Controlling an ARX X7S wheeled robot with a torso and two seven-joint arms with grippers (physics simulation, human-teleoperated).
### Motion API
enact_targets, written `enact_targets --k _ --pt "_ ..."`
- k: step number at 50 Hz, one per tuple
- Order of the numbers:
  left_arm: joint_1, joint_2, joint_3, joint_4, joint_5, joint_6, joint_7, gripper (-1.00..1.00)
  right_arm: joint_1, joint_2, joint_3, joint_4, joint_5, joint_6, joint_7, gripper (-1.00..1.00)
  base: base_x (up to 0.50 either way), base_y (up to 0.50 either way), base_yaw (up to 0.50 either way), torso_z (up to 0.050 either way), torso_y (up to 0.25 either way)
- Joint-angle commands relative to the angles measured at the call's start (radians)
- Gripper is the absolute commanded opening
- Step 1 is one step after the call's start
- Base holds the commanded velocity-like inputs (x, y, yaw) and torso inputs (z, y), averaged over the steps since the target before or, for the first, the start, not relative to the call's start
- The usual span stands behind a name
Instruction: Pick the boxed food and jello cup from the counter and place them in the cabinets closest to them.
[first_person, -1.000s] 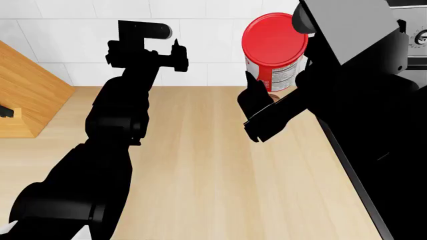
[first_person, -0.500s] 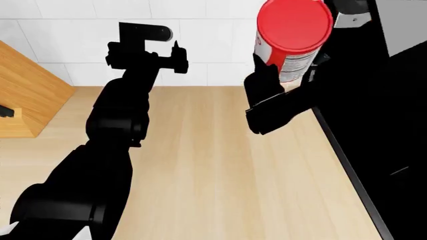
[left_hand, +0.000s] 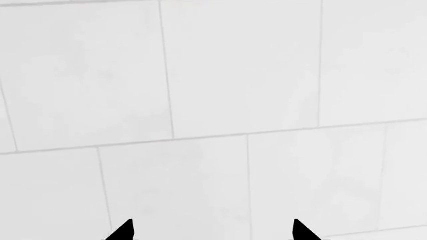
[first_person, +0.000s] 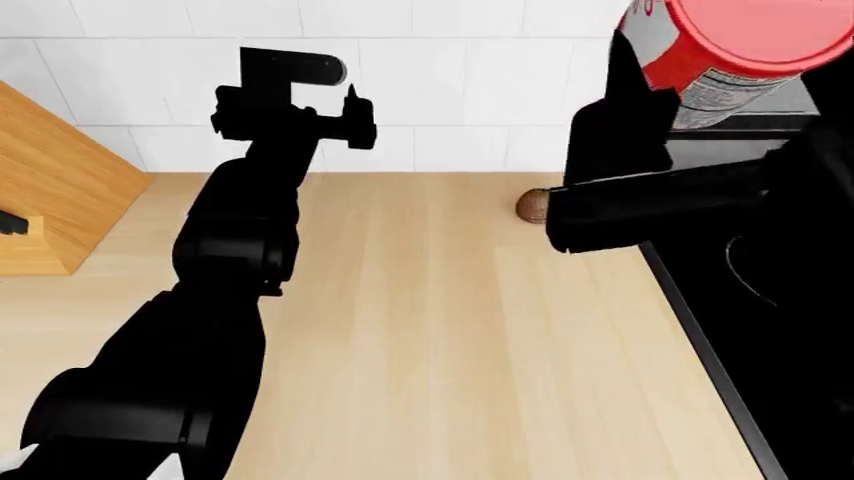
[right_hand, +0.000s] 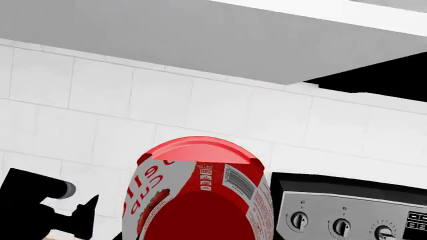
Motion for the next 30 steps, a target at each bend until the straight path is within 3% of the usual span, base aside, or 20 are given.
enact_targets --k 1,18,30 --pt "0.002 0.000 0.004 0.000 0.004 0.001 -0.009 1.00 0.215 0.098 -0.214 -0.095 -0.089 -0.196 0.028 -1.00 0.00 0.00 0.00 0.000 0.000" --pt "0.003 0.001 0.029 0.000 0.002 0.001 -0.023 1.00 0.216 0.195 0.198 -0.095 0.078 -0.006 0.028 -1.00 0.00 0.00 0.00 0.000 0.001" --pt "0.006 0.001 0.037 0.000 0.003 0.004 -0.034 1.00 0.216 0.116 0.426 0.008 0.173 0.116 0.028 -1.00 0.00 0.00 0.00 0.001 0.000"
